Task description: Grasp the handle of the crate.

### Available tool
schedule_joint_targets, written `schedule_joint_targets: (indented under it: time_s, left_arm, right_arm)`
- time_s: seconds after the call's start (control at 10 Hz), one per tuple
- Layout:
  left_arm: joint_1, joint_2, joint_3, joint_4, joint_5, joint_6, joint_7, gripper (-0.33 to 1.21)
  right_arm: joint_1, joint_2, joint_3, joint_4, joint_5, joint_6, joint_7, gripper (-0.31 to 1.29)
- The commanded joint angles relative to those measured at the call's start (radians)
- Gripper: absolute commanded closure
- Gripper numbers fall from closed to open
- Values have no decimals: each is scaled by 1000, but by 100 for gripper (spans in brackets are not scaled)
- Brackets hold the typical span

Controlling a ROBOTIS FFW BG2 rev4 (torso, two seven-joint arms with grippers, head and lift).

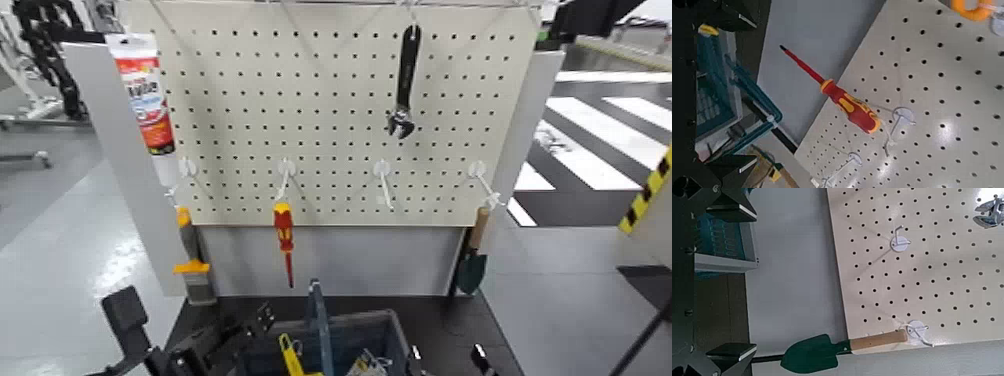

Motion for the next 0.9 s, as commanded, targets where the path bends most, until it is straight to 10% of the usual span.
schedule_joint_targets:
  time_s: [0.1,0.9]
  left_arm:
    - [-28,31,-4,51,201,108,1,11]
    - [-186,77,-76,252,514,309,-89,11]
  right_arm:
    - [0,-1,1,-2,0,2,0,14]
    - [0,4,2,2,-3,0,0,14]
